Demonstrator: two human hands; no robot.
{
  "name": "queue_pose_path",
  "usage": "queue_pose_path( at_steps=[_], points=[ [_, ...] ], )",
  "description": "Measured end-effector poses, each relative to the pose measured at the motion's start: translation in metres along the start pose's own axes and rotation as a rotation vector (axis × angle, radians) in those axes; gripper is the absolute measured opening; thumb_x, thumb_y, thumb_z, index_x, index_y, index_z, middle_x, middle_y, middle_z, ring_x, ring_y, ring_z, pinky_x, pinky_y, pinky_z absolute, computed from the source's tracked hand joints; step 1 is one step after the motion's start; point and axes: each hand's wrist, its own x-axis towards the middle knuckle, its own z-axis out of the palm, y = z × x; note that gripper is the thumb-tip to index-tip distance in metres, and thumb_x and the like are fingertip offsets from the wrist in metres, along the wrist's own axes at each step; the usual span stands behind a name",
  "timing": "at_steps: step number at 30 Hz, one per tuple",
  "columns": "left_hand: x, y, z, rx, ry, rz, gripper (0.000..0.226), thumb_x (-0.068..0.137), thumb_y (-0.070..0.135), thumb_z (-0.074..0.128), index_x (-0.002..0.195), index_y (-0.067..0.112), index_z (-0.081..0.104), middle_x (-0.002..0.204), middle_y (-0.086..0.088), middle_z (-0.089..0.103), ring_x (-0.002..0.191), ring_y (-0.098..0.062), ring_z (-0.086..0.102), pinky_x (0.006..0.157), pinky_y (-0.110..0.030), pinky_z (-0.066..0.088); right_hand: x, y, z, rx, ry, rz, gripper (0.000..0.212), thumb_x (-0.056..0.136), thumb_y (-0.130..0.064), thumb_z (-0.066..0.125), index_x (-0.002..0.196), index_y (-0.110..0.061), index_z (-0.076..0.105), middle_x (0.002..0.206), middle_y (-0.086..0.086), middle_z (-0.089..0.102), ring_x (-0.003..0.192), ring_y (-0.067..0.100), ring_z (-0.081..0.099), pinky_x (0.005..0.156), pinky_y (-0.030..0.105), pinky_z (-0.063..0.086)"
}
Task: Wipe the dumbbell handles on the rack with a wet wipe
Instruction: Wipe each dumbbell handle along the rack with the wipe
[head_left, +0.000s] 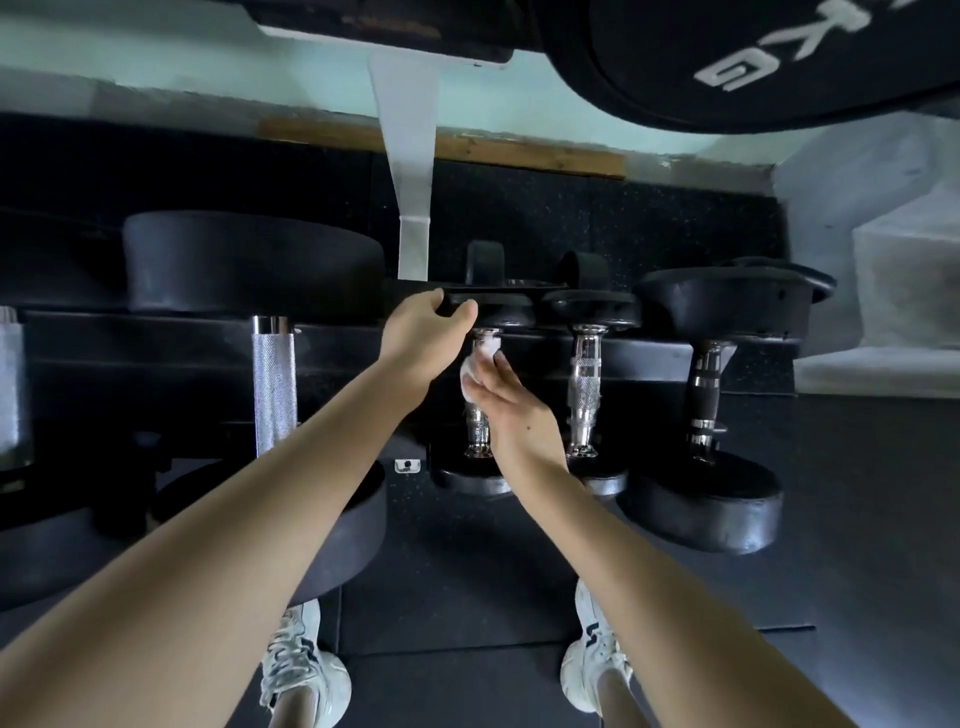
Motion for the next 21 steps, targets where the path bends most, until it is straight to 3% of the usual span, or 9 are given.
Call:
queue_pose_path(
  at_steps=[2,5,7,9,12,14,17,19,21],
  points=[
    [-0.004,-0.002,-0.004,0.033,-0.017,0.038,0.054,0.097,0.031,0.048,0.145,0.012,0.032,0.15,-0.001,0.037,0.135,-0.015,0.037,0.104,-0.023,0.029,-0.02,0.005,0.008,-0.007,-0.071,0.02,0.041,0.089,0.005,0.044,0.127,-0.003,0.057,0.144,-0.001,0.037,0.138,0.015,0.029,0.109,0.002,0.004],
    [-0.009,-0.001,-0.006,0.092,-0.032,0.085,0.055,0.098,0.03,0.046,0.146,0.011,0.029,0.148,-0.003,0.038,0.118,-0.007,0.05,0.094,-0.016,0.035,-0.036,-0.002,0.0,0.112,-0.16,0.134,0.036,0.095,0.0,0.045,0.127,-0.01,0.059,0.141,-0.016,0.041,0.134,0.005,0.037,0.11,0.008,0.022],
    [-0.01,-0.001,-0.005,0.127,-0.035,0.101,0.057,0.097,0.032,0.046,0.147,0.012,0.027,0.149,-0.004,0.038,0.129,-0.014,0.044,0.105,-0.025,0.035,-0.024,-0.016,-0.013,0.129,-0.03,0.206,0.031,0.093,0.003,0.044,0.111,-0.007,0.067,0.129,-0.006,0.06,0.112,0.012,0.06,0.092,0.019,0.045],
    [-0.012,-0.002,-0.005,0.149,-0.032,0.113,0.057,0.097,0.034,0.046,0.147,0.013,0.028,0.149,-0.003,0.038,0.134,-0.017,0.038,0.11,-0.03,0.032,-0.003,-0.027,-0.023,0.165,0.152,0.245,0.03,0.095,0.0,0.042,0.11,-0.01,0.066,0.119,0.002,0.066,0.095,0.013,0.065,0.08,0.028,0.052],
    [-0.01,-0.008,-0.006,0.141,-0.04,0.139,0.059,0.096,0.036,0.048,0.147,0.014,0.029,0.152,-0.001,0.033,0.139,-0.015,0.031,0.113,-0.029,0.026,0.014,-0.026,-0.014,0.192,0.069,0.285,0.037,0.097,-0.001,0.042,0.124,-0.018,0.062,0.145,0.002,0.044,0.131,0.015,0.045,0.104,0.029,0.043],
    [-0.009,-0.011,-0.007,0.119,-0.07,0.148,0.061,0.095,0.037,0.05,0.147,0.015,0.028,0.152,0.0,0.032,0.139,-0.015,0.031,0.115,-0.032,0.026,-0.001,-0.023,-0.005,0.274,0.059,0.319,0.04,0.094,0.003,0.048,0.126,-0.018,0.06,0.144,0.003,0.043,0.132,0.014,0.042,0.105,0.017,0.038],
    [-0.011,-0.015,-0.009,0.174,-0.092,0.167,0.061,0.094,0.036,0.052,0.147,0.02,0.027,0.153,0.0,0.031,0.139,-0.015,0.03,0.114,-0.034,0.027,-0.028,-0.021,-0.002,0.281,0.037,0.413,0.036,0.094,-0.001,0.052,0.123,-0.018,0.063,0.122,0.004,0.065,0.099,0.002,0.059,0.076,-0.003,0.037],
    [-0.012,-0.017,-0.009,0.297,-0.058,0.259,0.057,0.094,0.033,0.052,0.146,0.022,0.03,0.153,-0.005,0.029,0.14,-0.017,0.028,0.114,-0.031,0.025,-0.026,-0.021,-0.011,0.381,0.058,0.514,0.029,0.097,-0.011,0.05,0.121,-0.017,0.065,0.094,-0.004,0.069,0.072,-0.002,0.054,0.063,0.002,0.038],
    [-0.012,-0.017,-0.011,0.42,0.005,0.421,0.05,0.095,0.028,0.052,0.143,0.025,0.038,0.151,-0.009,0.031,0.14,-0.021,0.028,0.11,-0.026,0.021,-0.009,-0.023,-0.023,0.49,0.165,0.585,0.028,0.1,-0.019,0.046,0.12,-0.018,0.065,0.08,-0.001,0.067,0.061,0.003,0.052,0.058,0.013,0.041]
  ],
)
